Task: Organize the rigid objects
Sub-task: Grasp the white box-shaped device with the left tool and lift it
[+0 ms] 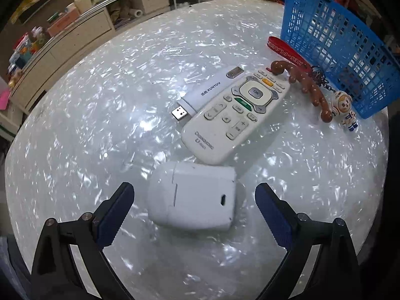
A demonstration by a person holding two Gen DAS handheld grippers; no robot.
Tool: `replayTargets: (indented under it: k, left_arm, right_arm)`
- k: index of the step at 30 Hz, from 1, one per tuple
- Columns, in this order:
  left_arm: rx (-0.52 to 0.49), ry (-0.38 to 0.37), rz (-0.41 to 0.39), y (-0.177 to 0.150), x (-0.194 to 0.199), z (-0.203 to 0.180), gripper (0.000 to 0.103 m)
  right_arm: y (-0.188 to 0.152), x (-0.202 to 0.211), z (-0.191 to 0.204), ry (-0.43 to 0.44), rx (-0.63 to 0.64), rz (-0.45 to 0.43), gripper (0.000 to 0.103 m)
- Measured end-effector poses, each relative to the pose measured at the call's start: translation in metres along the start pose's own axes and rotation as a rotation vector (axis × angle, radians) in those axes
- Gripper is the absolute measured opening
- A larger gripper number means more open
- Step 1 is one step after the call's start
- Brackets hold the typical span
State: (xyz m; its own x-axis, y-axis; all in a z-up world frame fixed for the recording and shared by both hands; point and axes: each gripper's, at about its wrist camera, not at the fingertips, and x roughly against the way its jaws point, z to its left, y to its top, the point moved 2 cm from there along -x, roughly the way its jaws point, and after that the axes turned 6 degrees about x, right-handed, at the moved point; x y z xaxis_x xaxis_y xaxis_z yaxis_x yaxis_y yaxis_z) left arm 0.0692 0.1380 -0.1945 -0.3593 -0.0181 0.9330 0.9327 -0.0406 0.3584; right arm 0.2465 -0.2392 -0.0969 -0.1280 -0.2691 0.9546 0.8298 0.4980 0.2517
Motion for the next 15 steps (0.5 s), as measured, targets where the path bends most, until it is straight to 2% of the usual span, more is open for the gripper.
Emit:
replayTargets:
  k: [1,3,5,10,15]
  left_arm:
    - [-0.009,0.002,0.001,0.0019,-0.0011,0.0007,0.096]
    - [-0.019,0.015,0.001,0.0048,-0.0029,0.0019,0.080]
    - [-0.024,0.009,0.012,0.0073,-0.0053,0.0025,0.072]
    - [-0.021,-0.015,0.007,0.0054,-0.0064,0.0027,0.071]
    - [0.009,-0.005,0.000,-0.0016,-0.0036,-0.0020,0.070]
  right_arm:
    - [-0.0003,-0.0002,0.0001,0.001,0.000,0.003,0.008]
    - [-0.0010,-0.0001,0.0004,-0.001,0.001,0.006,0.008]
    - [-0.0017,0.0000,0.0010,0.000,-0.001,0.008,0.008]
    - [-0.0020,0.0009,0.0001,0.005,-0.007,0.009,0.008]
    - [-0.0015,-0.0016,-0.0008,0.008,-0.016,0.014,0.008]
